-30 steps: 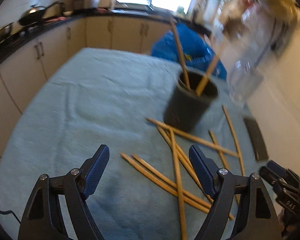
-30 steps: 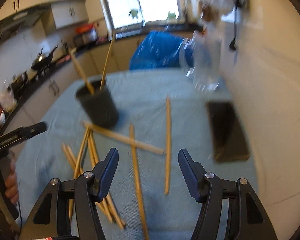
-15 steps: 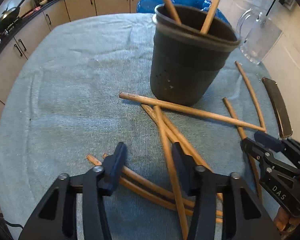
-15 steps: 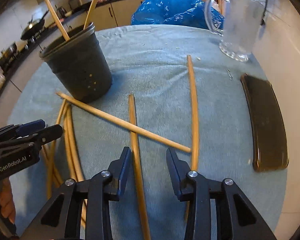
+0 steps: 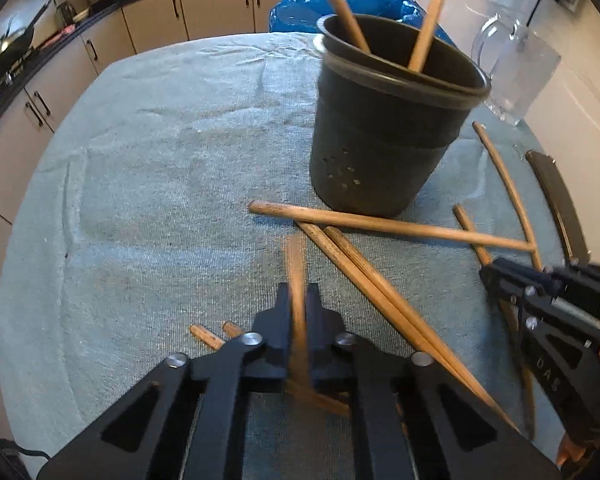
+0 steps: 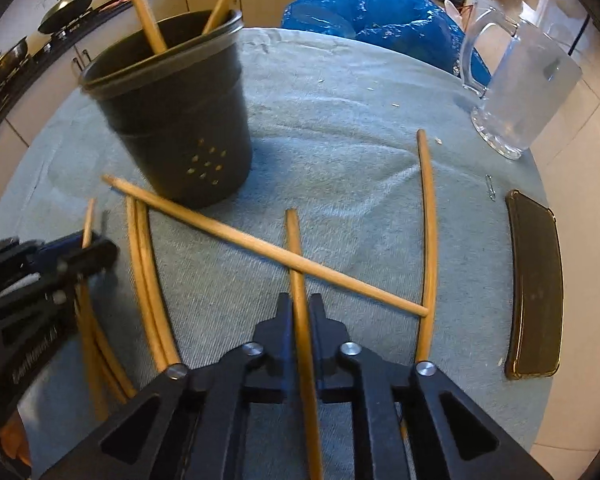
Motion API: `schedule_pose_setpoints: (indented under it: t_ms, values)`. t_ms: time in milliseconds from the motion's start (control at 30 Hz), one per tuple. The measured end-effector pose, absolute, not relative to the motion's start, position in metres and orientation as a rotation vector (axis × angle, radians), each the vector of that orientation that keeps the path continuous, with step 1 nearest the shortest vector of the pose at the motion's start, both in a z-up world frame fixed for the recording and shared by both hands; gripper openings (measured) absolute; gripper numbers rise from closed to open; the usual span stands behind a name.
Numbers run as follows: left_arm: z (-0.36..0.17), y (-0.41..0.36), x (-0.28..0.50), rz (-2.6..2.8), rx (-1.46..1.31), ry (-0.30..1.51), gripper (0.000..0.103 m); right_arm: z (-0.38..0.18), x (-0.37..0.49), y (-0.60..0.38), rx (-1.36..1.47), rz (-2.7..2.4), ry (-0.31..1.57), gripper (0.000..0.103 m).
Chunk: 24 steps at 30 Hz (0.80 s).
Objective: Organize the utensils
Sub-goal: 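Close left gripper on a chopstick while right gripper grasps another chopstick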
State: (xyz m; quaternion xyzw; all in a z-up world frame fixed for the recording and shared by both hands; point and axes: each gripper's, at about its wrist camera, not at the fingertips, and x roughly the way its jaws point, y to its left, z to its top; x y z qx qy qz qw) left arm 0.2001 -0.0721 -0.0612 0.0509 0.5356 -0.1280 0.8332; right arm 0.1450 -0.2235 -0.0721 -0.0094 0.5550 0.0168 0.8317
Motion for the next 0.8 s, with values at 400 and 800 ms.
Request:
schedule_pose_setpoints:
  t_ms: [400, 800]
  values:
    - [-0.017, -0.039, 0.168, -0.349, -0.077, 1.048, 0.005, -0.053, 0.083, -0.252, 0.187, 0.113, 1.057, 0.007]
    - [0.042, -0.028, 0.095, -0.431, -0.109, 0.9, 0.005, -0.062, 0.013, -0.275, 0.479, 0.317, 1.229, 0.007]
